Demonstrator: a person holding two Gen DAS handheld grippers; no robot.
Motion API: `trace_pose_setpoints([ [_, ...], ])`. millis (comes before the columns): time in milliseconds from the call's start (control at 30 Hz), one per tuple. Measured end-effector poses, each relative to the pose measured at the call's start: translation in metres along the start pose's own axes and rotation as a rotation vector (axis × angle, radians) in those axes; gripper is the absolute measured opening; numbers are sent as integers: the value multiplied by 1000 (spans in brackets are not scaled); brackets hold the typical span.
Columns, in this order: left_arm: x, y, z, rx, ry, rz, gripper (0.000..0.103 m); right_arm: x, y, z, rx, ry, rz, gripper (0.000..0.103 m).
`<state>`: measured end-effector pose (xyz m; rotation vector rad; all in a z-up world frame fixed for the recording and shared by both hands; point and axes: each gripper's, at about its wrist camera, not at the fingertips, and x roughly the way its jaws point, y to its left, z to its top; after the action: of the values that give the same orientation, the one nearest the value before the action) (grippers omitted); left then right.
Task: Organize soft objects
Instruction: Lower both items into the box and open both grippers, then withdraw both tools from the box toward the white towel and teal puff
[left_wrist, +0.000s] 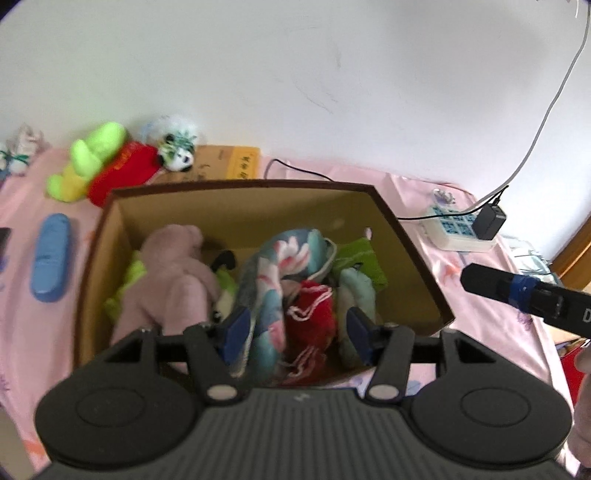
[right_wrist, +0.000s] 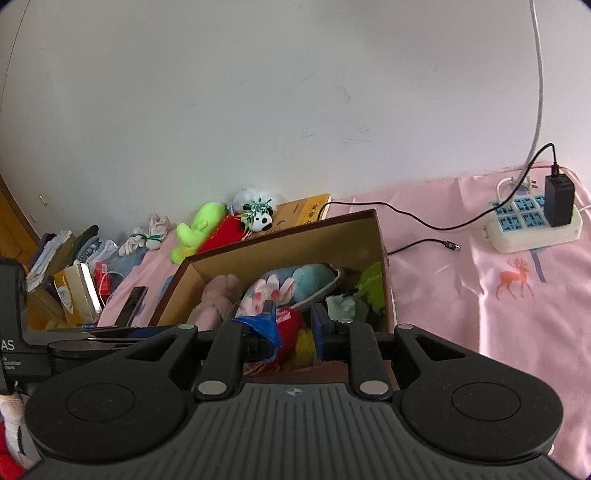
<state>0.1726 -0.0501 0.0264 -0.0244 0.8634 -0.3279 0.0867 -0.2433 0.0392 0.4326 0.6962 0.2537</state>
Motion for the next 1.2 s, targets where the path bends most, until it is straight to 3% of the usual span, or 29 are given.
trace_pose_setpoints([
  [367,-36,0,-17,23,-13,171,60,-17,23,-20,-20,-43,-24,3],
  [500,-46,0,-23,23,-22,241,60,-18,29,-25,-31,-17,8,3],
  [1200,-65,-2,-60,-65,34,425,60,-35,39,-59,-90,84,113,4],
])
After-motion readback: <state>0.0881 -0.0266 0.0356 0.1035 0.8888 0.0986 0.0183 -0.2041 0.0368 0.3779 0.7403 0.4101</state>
